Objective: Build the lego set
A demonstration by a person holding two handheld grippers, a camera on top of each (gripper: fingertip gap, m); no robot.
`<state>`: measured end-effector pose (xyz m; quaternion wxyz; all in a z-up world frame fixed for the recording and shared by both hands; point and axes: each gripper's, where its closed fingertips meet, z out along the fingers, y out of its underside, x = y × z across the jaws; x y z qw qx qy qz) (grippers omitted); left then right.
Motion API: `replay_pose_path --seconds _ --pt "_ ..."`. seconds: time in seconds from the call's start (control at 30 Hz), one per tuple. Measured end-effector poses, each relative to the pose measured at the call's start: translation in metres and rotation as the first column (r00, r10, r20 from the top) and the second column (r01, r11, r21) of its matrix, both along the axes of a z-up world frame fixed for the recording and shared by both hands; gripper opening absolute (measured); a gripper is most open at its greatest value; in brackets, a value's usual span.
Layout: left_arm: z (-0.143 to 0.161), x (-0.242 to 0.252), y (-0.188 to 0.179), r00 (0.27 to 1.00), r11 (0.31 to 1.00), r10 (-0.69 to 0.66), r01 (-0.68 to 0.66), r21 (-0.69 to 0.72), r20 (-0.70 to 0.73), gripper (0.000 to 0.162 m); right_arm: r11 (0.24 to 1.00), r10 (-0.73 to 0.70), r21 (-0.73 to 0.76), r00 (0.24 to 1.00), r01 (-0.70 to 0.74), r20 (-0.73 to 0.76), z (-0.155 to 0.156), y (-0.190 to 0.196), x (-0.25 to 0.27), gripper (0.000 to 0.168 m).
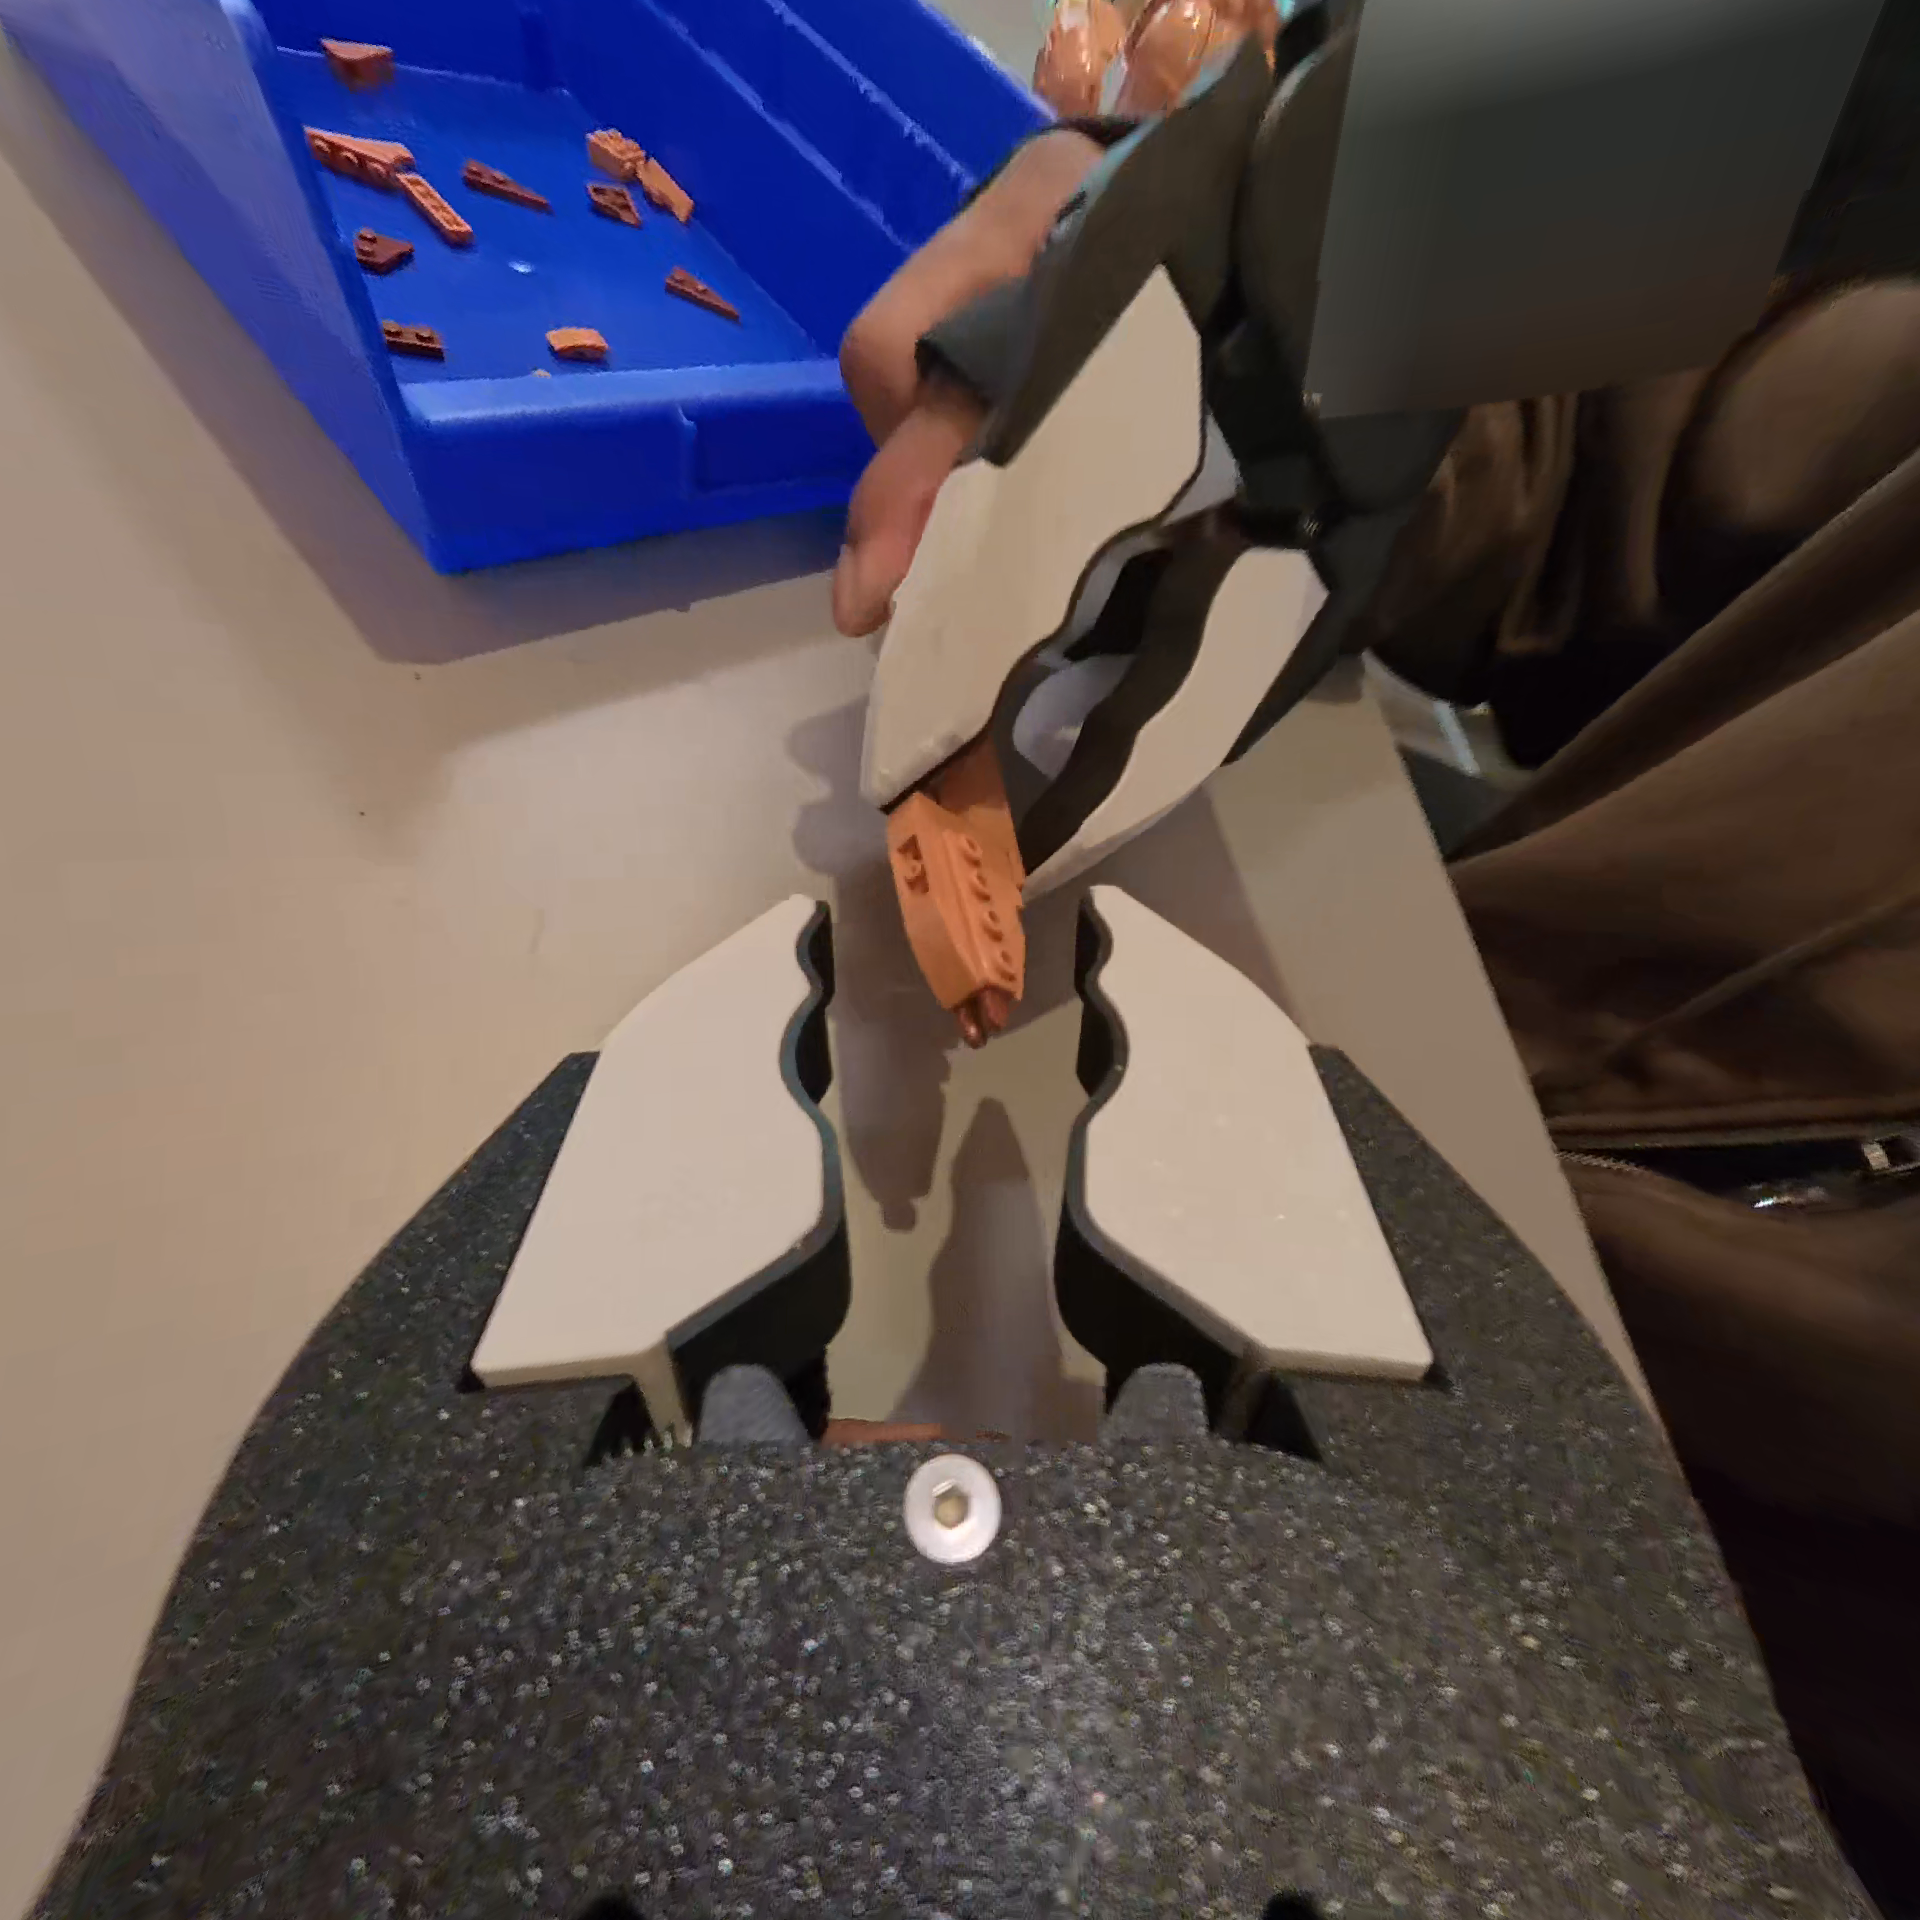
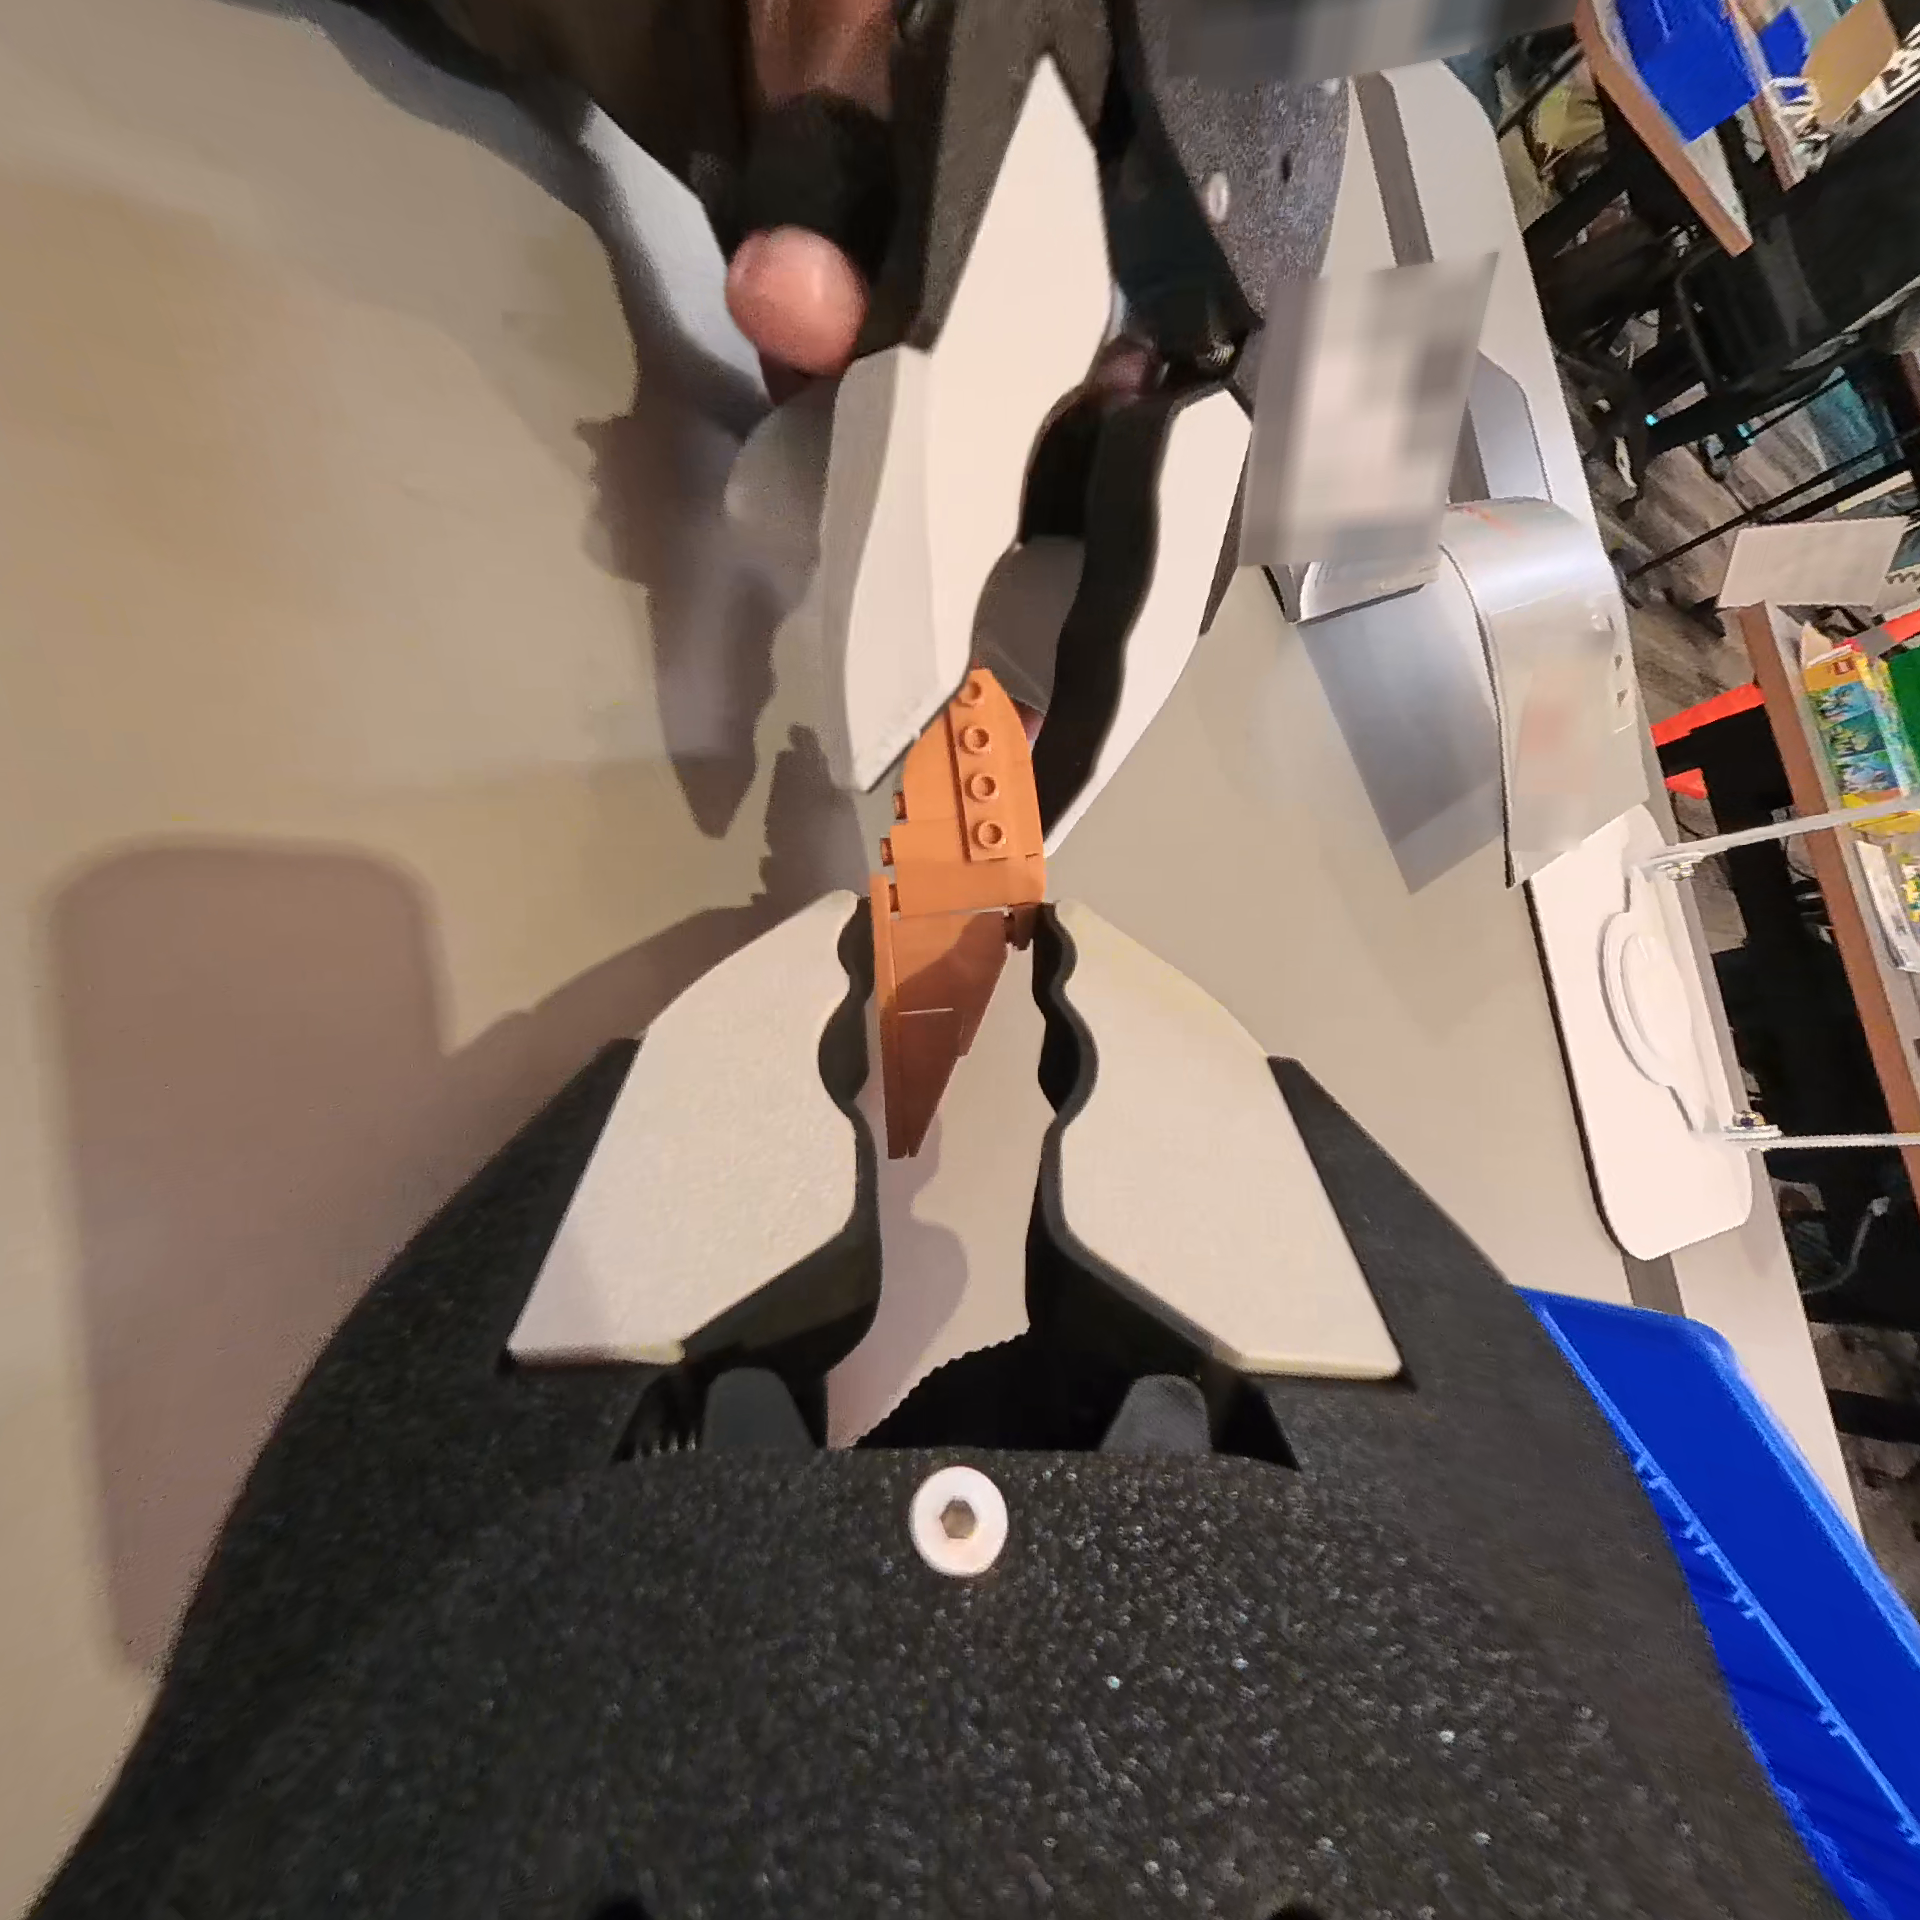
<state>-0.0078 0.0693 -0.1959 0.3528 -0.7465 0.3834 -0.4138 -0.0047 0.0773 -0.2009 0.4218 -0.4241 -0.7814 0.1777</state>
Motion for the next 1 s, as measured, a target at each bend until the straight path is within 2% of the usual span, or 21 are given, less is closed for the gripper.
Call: replay_pose_path --seconds 0.1,0.33,0.53,0.8,1.0 --pt "0.005 0.003 0.000 0.998 0.997 0.011 -0.007 -0.075 0.063 0.041 1.000 -0.003 0.023 1.000 0.003 0.001 -0.001 0.001 -0.001 0.029" --pt "0.002 0.007 -0.001 0.996 0.987 0.018 -0.003 -0.161 0.092 0.020 0.999 0.003 0.052 1.000 -0.002 -0.025 0.006 -0.002 -0.004 0.029" --pt "0.003 0.007 -0.004 0.992 0.979 0.002 0.024 -0.204 0.129 0.018 0.996 0.035 0.083 0.999 -0.031 -0.041 0.009 -0.006 -0.004 0.030" --pt "-0.008 0.005 -0.010 1.000 0.977 -0.017 0.018 -0.215 0.004 0.018 0.984 0.067 0.166 0.998 -0.066 0.002 0.000 -0.010 -0.006 0.030" --pt "-0.008 0.003 -0.011 1.000 0.978 -0.026 0.024 -0.206 -0.008 0.018 0.982 0.070 0.174 0.998 -0.069 -0.002 -0.001 -0.011 -0.008 0.030"
